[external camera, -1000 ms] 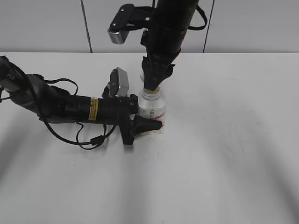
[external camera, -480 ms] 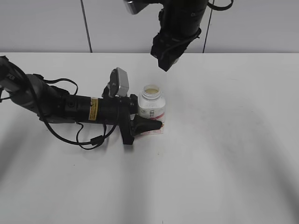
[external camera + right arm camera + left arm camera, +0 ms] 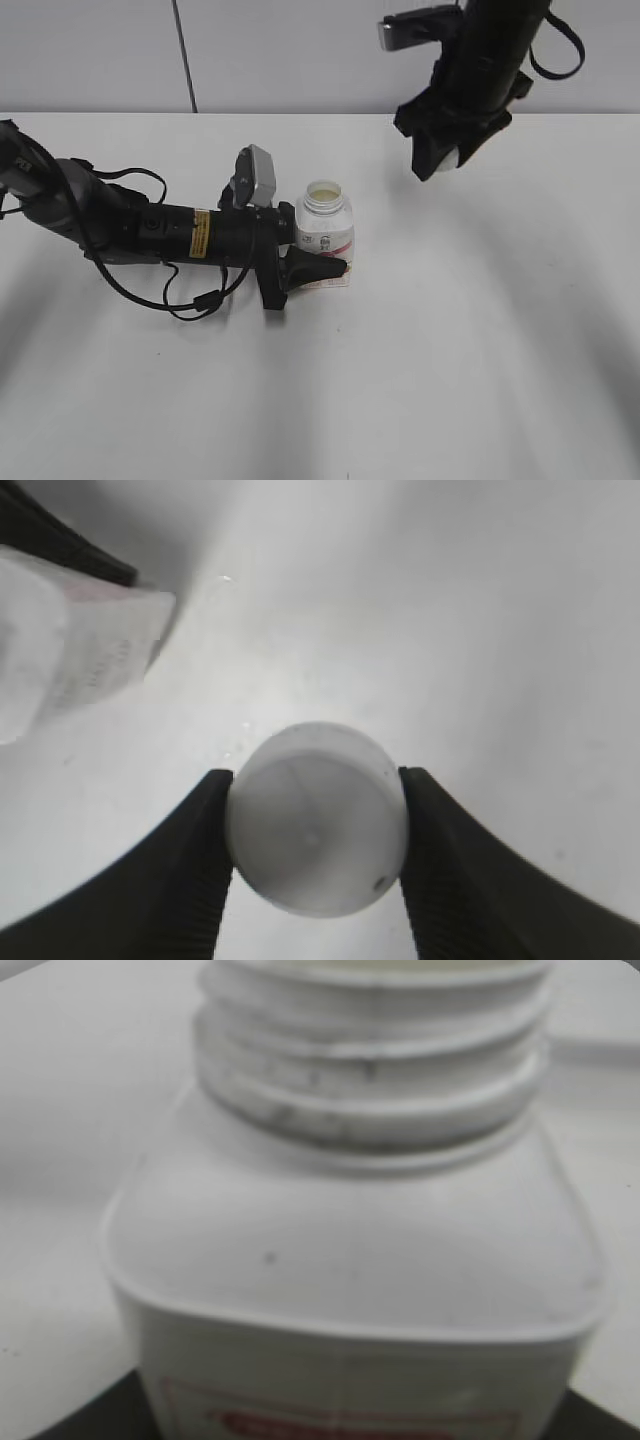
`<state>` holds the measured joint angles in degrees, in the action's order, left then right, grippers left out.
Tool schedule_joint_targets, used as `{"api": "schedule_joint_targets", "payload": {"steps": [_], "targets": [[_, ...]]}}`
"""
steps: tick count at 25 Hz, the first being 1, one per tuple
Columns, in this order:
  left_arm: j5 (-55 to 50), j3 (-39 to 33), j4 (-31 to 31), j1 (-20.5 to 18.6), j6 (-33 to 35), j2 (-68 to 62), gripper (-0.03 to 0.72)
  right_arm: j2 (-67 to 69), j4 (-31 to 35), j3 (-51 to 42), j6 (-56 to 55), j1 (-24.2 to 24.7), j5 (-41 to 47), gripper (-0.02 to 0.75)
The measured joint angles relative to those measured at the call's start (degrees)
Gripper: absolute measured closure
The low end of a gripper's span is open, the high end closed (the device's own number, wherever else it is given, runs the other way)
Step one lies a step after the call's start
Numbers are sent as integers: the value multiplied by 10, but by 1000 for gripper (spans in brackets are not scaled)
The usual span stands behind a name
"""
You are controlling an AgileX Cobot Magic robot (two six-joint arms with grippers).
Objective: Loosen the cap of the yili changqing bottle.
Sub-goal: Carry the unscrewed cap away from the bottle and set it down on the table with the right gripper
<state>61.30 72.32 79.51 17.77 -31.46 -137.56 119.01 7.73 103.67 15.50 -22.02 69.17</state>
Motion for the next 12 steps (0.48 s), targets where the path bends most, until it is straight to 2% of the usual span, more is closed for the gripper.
{"api": "schedule_joint_targets", "payload": {"steps": [4,9,12], "targets": [[1,0,0,0,0,0,315,0,13,-68,-12,30,-45,346],[1,0,0,0,-1,0,315,-12,60,-152,-20,74,-114,346],[1,0,0,0,-1,0,315,-20,65,-185,-38,106,-127,351]]}}
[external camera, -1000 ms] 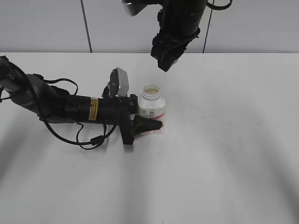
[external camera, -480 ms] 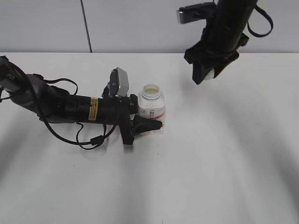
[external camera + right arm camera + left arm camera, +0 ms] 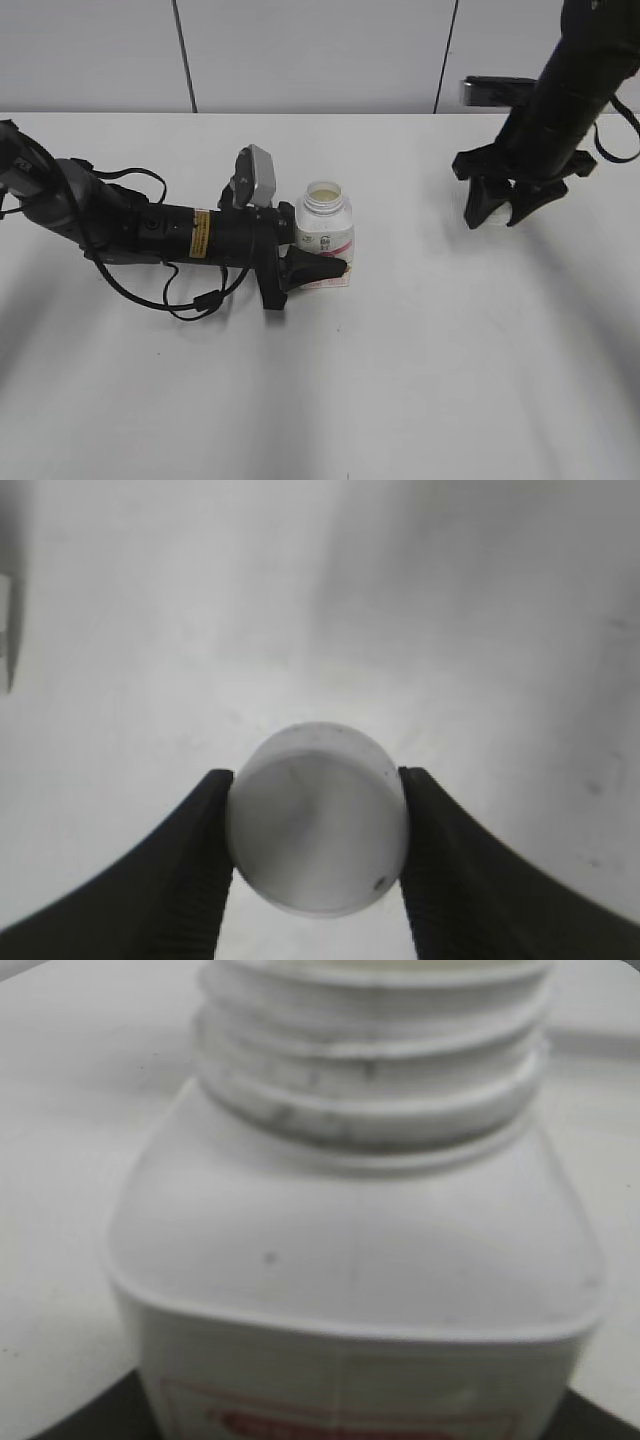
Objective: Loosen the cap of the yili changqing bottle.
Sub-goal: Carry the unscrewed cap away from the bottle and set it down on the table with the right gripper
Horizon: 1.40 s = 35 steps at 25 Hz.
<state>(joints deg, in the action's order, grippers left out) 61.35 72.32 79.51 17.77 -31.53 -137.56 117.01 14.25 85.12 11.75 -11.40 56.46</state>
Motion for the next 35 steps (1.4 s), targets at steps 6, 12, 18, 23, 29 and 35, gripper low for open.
{"api": "schedule_joint_targets", "payload": {"steps": [6,12,18,23,29,35], "targets": [[0,0,0,0,0,0,315,-2,2,-71,-17,50,-60,351],[1,0,0,0,-1,0,315,-2,-4,-124,-35,71,-138,351],[1,0,0,0,-1,0,315,2,-27,-128,-38,71,-146,351],[1,0,0,0,-1,0,315,7,-38,-128,-38,71,-145,351],[1,0,0,0,-1,0,315,13,-41,-128,-39,71,-145,351],[1,0,0,0,-1,0,315,13,-43,-128,-39,71,-142,351]]}}
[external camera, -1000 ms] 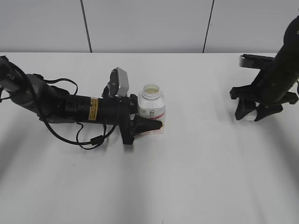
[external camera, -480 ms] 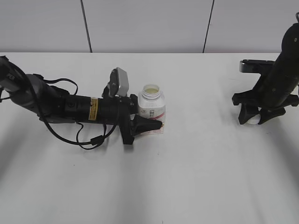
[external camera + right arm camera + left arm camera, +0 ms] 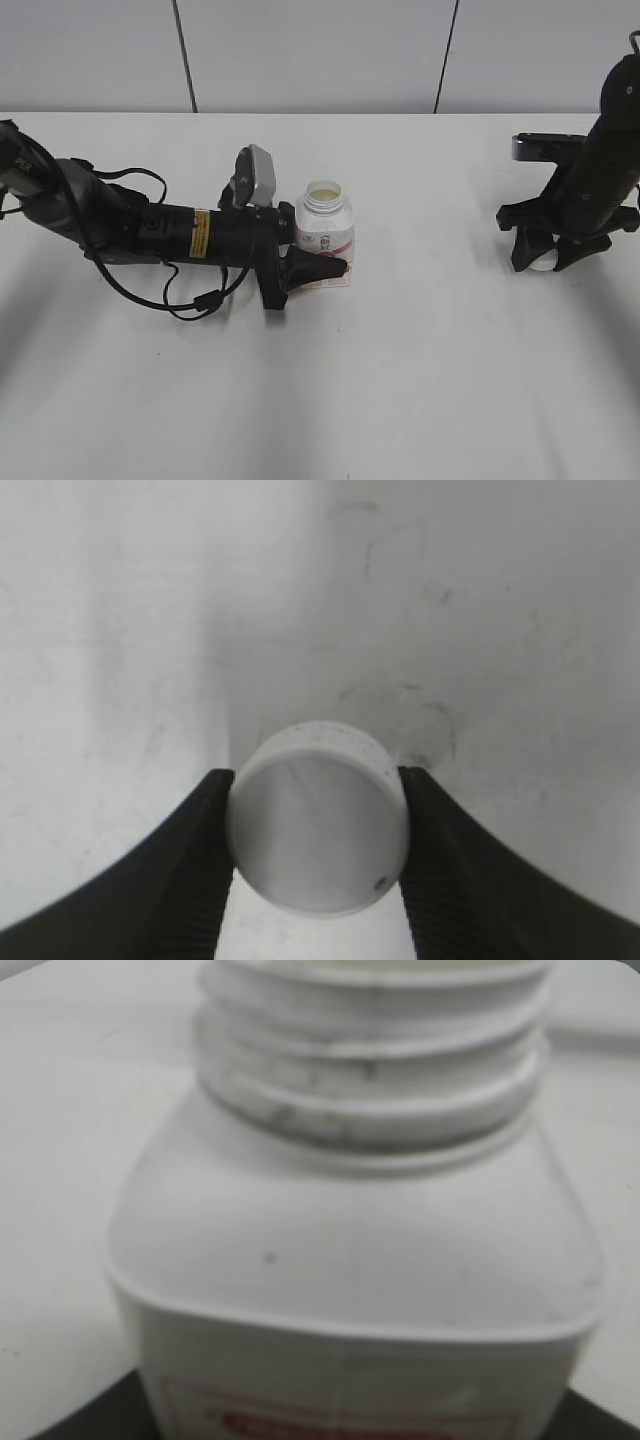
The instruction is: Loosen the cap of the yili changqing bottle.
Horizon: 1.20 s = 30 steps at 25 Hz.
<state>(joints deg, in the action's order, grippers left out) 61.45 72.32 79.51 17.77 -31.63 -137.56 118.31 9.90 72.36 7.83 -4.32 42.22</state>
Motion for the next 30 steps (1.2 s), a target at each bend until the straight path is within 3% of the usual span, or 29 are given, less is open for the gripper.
{"api": "schedule_joint_targets", "payload": {"steps": [4,8,11,30], "targets": [[0,0,0,0,0,0,315,0,0,0,0,0,4,335],[0,0,0,0,0,0,315,0,-1,0,-1,0,6,214],[0,0,0,0,0,0,315,0,-1,0,-2,0,7,170],[3,0,-1,0,0,0,315,-45,15,11,-8,0,53,158]]}}
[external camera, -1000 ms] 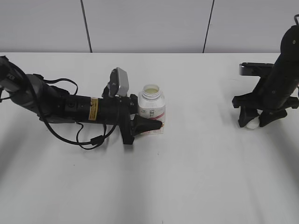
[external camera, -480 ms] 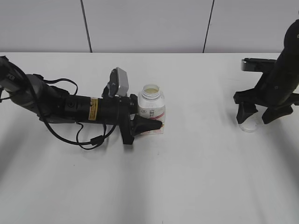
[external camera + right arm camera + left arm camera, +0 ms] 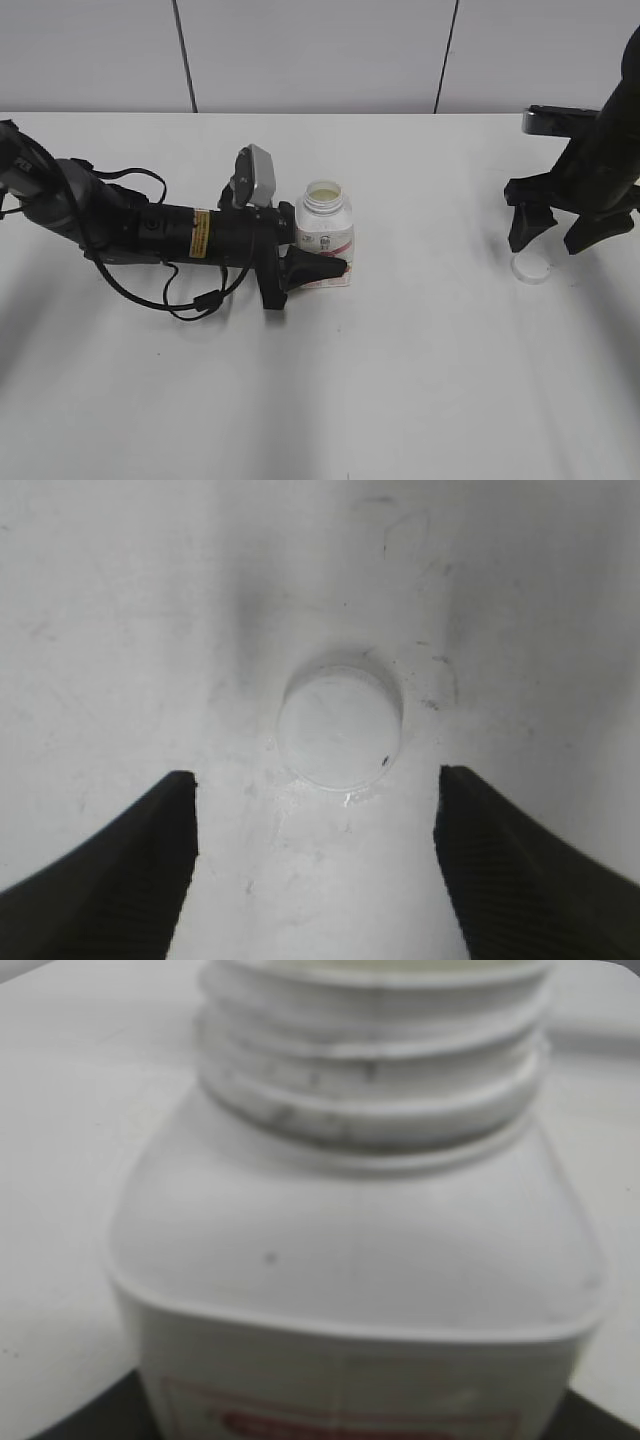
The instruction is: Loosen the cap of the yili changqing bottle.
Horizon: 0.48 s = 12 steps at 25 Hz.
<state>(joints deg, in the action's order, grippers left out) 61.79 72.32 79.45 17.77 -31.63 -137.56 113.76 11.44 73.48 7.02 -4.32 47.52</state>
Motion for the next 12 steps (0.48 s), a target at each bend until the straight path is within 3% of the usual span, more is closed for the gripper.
{"api": "schedule_joint_targets", "payload": {"steps": [4,6,9,12], "targets": [[-1,0,1,0,0,0,309,0,3,0,0,0,7,157],[-1,0,1,0,0,1,260,0,3,0,0,0,7,157],[2,0,2,0,0,1,123,0,5,0,0,0,8,157],[5,0,2,0,0,1,62,0,6,0,0,0,8,157]]}}
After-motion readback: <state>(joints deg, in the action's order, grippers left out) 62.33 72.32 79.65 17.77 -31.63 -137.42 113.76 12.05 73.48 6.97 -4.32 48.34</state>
